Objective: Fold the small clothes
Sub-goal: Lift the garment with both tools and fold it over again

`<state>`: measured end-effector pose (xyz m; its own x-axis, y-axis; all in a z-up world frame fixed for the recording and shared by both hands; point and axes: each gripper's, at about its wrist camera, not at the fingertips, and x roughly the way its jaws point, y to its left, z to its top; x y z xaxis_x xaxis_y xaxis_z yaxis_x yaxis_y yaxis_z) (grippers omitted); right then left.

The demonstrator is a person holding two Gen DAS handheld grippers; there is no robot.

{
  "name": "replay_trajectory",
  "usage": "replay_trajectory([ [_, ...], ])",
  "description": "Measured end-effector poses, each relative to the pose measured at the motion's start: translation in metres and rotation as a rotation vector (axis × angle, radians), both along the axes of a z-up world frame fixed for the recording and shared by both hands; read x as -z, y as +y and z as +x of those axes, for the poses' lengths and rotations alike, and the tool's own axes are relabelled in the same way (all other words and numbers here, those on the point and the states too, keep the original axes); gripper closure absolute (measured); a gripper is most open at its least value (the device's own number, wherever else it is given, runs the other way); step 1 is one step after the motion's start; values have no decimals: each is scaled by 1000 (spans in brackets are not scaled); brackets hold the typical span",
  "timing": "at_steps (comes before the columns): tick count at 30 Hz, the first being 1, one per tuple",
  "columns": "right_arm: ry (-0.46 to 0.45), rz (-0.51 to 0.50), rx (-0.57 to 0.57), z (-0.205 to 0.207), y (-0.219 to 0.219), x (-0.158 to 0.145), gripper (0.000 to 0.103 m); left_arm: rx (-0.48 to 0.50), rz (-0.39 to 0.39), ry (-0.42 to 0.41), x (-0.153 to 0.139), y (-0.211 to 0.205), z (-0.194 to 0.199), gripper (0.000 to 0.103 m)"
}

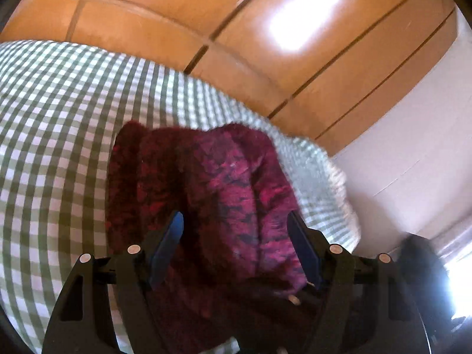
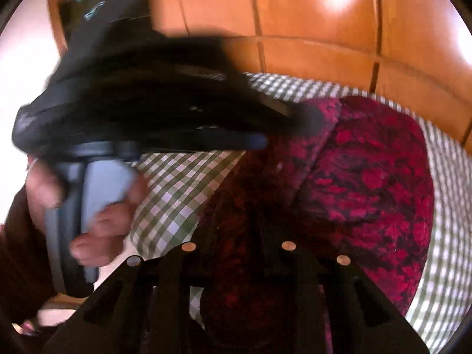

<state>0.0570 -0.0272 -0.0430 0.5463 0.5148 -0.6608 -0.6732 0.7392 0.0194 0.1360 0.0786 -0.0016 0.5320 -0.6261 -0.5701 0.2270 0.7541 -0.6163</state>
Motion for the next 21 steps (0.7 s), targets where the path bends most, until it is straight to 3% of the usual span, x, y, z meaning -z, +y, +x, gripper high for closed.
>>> replay_trajectory([
  [2,24,31,-42,-2,1,1,90,34,36,47,4,-14,11,34],
  [3,2,18,-41,-5,2,1,91,38,58,57,6,-20,13,51],
  [5,-7,21,-45,-6,-1,-1,90,58,122,61,9,-35,15,73],
  [7,15,55,-66,-7,-15,-8,89,54,150,54,7,-42,14,77],
  [9,49,104,-84,-6,-29,-14,75,51,158,52,4,-45,16,80],
  [10,96,168,-126,-7,-47,-20,67,55,171,46,3,-47,16,80],
  [11,112,217,-146,-9,-62,-25,49,58,179,45,2,-47,18,80],
  [12,94,263,-132,-14,-86,-33,38,61,186,43,2,-47,21,80],
  [15,100,358,-59,-9,-137,-42,37,69,197,29,0,-45,17,82],
  [17,98,390,62,-7,-172,-37,37,69,197,21,-1,-46,18,84],
  [19,77,307,185,5,-182,-23,41,64,201,7,-4,-47,18,86],
  [21,95,223,218,19,-176,-4,48,57,199,-6,-8,-47,15,87],
])
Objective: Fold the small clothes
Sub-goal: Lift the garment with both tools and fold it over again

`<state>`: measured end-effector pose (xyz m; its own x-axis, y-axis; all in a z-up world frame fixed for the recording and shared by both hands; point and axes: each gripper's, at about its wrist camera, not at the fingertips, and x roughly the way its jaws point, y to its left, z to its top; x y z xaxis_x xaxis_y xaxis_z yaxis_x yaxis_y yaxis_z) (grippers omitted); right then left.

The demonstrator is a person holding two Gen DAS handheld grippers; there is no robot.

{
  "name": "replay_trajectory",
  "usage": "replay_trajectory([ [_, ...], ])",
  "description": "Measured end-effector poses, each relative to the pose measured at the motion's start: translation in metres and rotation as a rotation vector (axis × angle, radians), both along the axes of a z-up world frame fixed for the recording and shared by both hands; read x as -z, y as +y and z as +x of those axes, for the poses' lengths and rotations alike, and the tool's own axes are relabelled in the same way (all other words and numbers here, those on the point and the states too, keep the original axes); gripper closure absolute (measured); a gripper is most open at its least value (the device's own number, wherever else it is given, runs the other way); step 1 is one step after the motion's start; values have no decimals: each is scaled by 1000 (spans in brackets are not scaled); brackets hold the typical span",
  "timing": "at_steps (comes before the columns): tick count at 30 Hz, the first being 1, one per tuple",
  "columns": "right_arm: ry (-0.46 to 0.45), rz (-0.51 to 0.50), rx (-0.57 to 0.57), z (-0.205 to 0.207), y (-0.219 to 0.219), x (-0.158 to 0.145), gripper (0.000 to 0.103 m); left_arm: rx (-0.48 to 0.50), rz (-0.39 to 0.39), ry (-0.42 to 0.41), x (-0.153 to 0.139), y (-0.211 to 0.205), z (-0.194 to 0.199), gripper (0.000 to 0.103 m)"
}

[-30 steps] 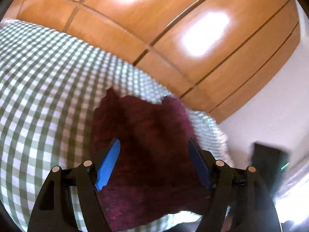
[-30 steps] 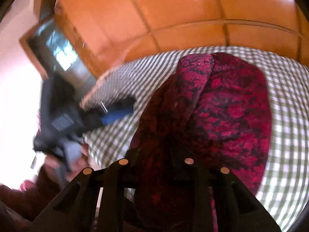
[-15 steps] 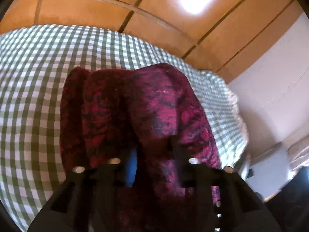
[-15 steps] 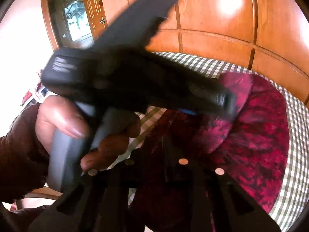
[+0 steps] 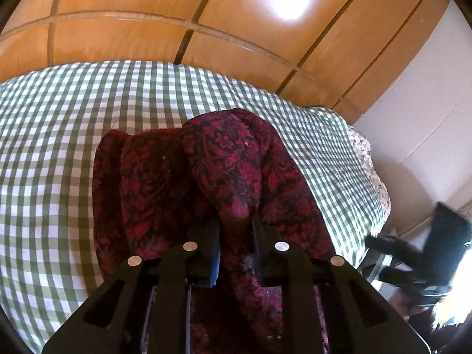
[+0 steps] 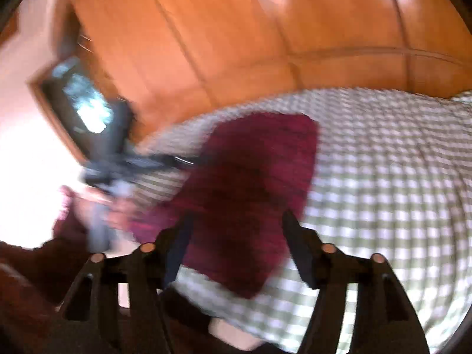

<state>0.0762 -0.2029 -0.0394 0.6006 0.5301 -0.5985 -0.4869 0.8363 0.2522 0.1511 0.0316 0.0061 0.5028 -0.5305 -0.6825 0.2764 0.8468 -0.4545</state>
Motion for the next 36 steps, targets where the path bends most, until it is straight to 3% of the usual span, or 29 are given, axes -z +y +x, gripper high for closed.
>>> replay_trajectory([
  [3,45,-51,-63,7,28,23,54,-12,-11,-11,-5,6,-6,89],
  [10,-57,-82,-183,-6,101,17,52,-115,51,-38,-14,59,-29,89],
  [15,-80,-224,-234,-3,164,43,48,-244,163,36,14,87,-32,86],
  [19,-64,-240,-255,5,177,50,44,-305,281,32,33,74,-35,80],
  [21,-25,-153,-305,5,159,39,31,-324,307,16,35,68,-37,80],
  [22,17,-51,-332,9,144,30,27,-330,314,8,35,68,-37,80],
  [24,44,70,-316,21,122,17,2,-340,310,7,34,66,-37,80],
  [26,41,148,-234,36,96,10,2,-344,295,5,35,67,-37,80],
  [29,138,236,-111,78,71,28,2,-347,287,2,34,72,-38,80],
  [36,430,443,-109,154,56,91,2,-360,291,5,39,77,-42,76],
])
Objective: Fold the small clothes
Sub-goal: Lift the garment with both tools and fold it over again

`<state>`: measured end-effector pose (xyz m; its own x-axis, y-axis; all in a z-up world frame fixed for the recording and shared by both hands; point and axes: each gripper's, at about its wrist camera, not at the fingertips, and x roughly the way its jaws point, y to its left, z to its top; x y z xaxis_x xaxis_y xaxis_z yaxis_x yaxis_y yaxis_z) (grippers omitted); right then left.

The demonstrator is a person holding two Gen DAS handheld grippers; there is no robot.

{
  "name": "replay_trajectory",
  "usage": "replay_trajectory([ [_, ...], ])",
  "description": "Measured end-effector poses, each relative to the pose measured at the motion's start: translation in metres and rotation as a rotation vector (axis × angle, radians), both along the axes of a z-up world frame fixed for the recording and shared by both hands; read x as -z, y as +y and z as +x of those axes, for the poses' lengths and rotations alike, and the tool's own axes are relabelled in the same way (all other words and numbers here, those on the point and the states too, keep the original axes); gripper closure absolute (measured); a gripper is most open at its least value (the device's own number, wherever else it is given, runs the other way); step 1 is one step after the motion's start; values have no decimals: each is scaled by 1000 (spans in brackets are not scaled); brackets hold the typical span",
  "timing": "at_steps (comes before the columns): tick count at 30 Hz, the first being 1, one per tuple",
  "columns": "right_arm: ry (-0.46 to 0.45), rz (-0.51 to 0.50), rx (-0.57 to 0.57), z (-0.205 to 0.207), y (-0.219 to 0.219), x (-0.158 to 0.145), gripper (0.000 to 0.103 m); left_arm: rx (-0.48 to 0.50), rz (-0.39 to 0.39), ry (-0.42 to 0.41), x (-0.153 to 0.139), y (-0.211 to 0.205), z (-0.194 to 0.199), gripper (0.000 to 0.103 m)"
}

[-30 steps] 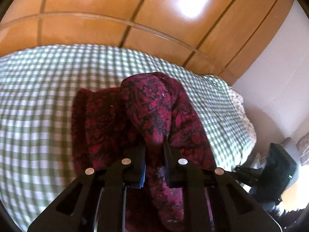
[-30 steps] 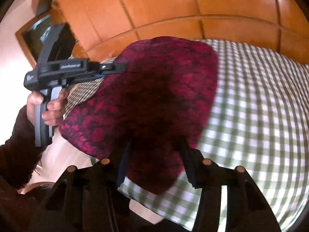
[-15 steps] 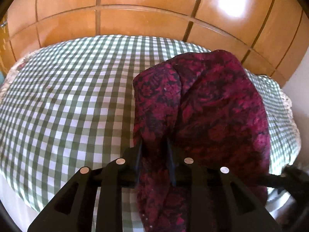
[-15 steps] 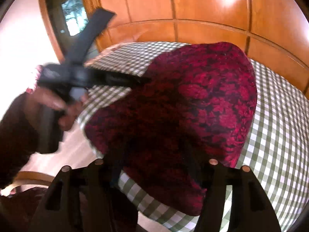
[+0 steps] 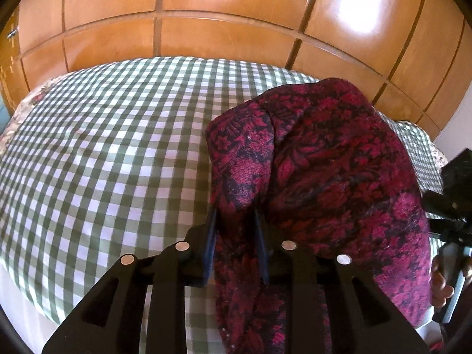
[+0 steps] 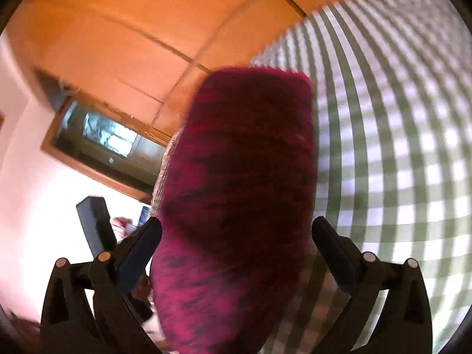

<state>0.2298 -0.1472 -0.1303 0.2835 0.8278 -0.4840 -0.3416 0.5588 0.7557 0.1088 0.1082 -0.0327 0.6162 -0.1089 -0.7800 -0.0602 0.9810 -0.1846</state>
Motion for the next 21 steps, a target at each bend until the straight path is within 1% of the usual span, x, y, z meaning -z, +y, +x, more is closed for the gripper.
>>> replay_trajectory([
  [1,39,50,-33,8,3,11,2,-3,-6,5,2,3,1,76],
  [3,71,105,-59,18,12,20,2,-8,-31,16,6,10,2,76],
  [5,60,126,-74,21,24,25,2,-9,-41,17,9,14,2,76],
  [6,40,130,-77,23,29,25,2,-4,-55,14,11,15,2,76],
  [9,5,97,-92,22,38,22,3,11,-159,-13,15,27,-2,76],
  [10,-6,96,-94,19,37,18,6,18,-190,-28,15,29,-5,76],
  [11,-23,97,-99,15,34,12,15,24,-213,-45,14,28,-7,77],
  [12,-32,99,-101,14,29,8,19,29,-216,-52,12,24,-8,77],
  [14,-72,106,-96,1,10,-4,21,50,-222,-72,6,12,-6,77],
  [16,-119,121,-78,-9,-18,-20,23,90,-237,-78,0,-8,6,77],
  [18,-161,131,-38,-21,-49,-30,23,123,-252,-76,-3,-33,25,77],
  [19,-186,133,-2,-25,-74,-35,23,139,-257,-76,-3,-44,33,77],
  [21,-213,132,51,-34,-106,-41,23,188,-261,-80,-7,-83,57,77],
])
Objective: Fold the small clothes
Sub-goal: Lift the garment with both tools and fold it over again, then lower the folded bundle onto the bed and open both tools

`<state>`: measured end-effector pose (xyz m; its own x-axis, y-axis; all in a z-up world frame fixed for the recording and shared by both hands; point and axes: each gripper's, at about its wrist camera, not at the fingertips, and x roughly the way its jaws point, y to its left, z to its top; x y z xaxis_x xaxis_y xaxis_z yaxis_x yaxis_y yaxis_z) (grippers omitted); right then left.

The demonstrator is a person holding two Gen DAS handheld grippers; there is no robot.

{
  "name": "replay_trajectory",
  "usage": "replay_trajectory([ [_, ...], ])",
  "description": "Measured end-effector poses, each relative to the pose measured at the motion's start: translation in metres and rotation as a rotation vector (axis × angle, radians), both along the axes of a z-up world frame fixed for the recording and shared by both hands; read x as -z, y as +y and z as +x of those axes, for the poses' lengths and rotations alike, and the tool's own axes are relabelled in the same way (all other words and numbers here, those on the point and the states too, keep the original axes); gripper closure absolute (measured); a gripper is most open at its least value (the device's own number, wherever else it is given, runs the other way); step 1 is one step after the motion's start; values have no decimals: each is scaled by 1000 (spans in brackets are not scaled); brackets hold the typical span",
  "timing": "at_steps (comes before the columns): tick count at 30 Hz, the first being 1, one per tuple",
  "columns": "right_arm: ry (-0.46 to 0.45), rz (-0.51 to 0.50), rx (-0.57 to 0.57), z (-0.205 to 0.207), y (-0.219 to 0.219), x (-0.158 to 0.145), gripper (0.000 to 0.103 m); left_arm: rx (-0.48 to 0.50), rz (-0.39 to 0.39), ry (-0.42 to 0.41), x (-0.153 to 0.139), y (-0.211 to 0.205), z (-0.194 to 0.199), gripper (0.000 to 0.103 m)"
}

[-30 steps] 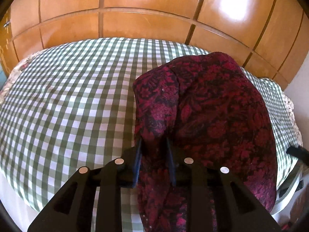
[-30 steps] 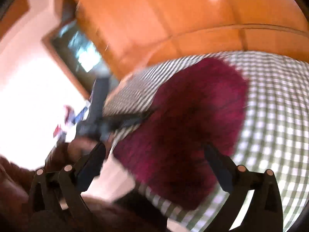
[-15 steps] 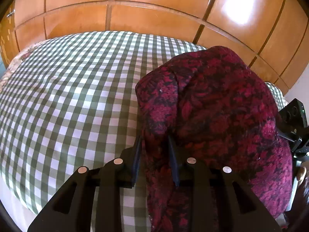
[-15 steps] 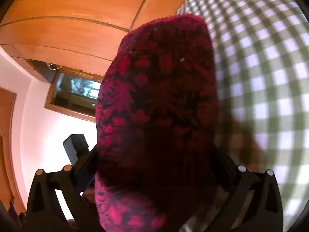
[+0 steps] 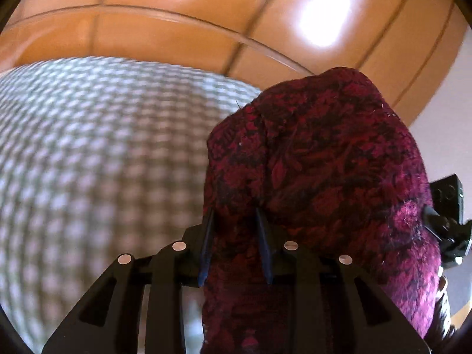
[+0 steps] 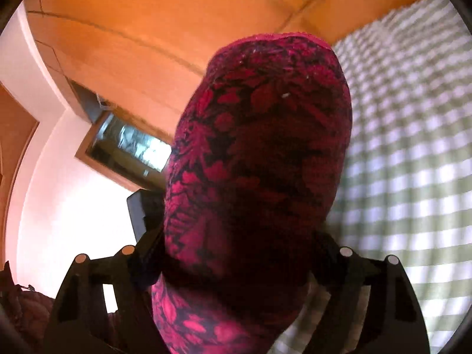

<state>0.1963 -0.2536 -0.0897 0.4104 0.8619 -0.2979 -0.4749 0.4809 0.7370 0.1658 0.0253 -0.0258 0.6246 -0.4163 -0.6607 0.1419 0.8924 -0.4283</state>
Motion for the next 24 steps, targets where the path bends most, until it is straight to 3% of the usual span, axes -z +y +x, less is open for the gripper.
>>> replay_trajectory([
  [3,-30,0,123,-8,-62,-4,23,79,-7,-7,-7,-63,36,77],
  [7,-28,-13,336,-21,-152,10,24,184,66,2,-11,-159,77,77],
  [11,-2,-206,544,-47,-205,35,29,257,139,3,-7,-220,84,77],
  [13,27,-189,558,-60,-217,45,29,282,181,-41,-9,-236,73,77],
  [16,-4,-282,644,-74,-215,27,21,268,255,-84,-11,-241,60,77],
  [20,-121,-348,679,-79,-185,-21,31,203,208,-36,-9,-221,58,77],
  [24,-199,-509,658,-50,-129,-50,44,183,266,-66,-10,-216,53,77],
])
